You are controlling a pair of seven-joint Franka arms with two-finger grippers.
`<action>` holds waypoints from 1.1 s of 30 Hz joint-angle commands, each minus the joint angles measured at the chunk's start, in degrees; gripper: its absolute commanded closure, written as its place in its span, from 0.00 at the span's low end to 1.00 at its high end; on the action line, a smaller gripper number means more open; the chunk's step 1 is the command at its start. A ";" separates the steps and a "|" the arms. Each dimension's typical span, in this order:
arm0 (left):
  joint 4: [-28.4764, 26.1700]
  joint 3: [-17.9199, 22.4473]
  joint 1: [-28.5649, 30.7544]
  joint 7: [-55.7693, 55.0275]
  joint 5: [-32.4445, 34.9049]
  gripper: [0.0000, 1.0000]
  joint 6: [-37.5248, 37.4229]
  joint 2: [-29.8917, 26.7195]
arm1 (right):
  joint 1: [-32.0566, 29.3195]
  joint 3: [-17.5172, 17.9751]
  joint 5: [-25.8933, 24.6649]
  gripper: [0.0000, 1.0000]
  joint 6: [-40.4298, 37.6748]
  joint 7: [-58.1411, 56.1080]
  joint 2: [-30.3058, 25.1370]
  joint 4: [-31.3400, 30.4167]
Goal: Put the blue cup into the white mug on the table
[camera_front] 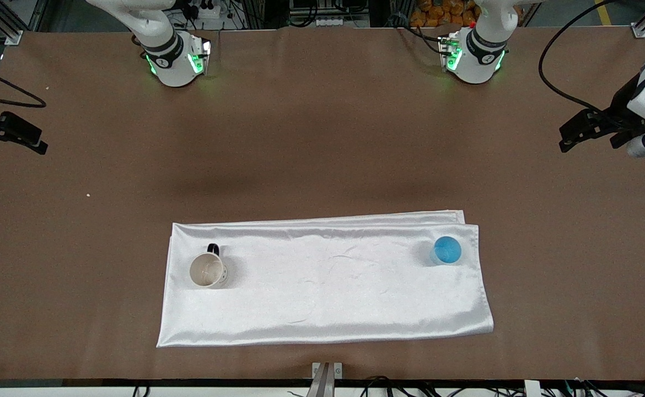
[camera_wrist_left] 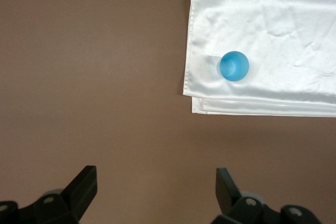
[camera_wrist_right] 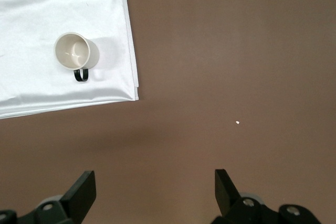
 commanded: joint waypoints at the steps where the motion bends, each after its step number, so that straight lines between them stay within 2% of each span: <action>1: -0.05 -0.14 0.06 1.54 1.32 0.00 -0.55 -0.59 | 0.26 0.08 0.86 0.00 -1.92 1.16 0.79 0.70; 16: -0.14 -0.23 -0.47 1.63 0.79 0.00 0.14 2.39 | 0.52 0.08 0.86 0.00 -1.84 1.34 2.28 0.70; 25: -0.22 -0.23 -3.54 0.58 0.53 0.00 5.68 8.19 | 1.22 0.17 0.95 0.00 -1.31 1.25 3.25 0.70; 33: -0.22 -0.23 -5.74 0.14 0.62 0.00 11.57 14.60 | 5.52 0.17 1.04 0.00 3.08 1.51 7.64 0.61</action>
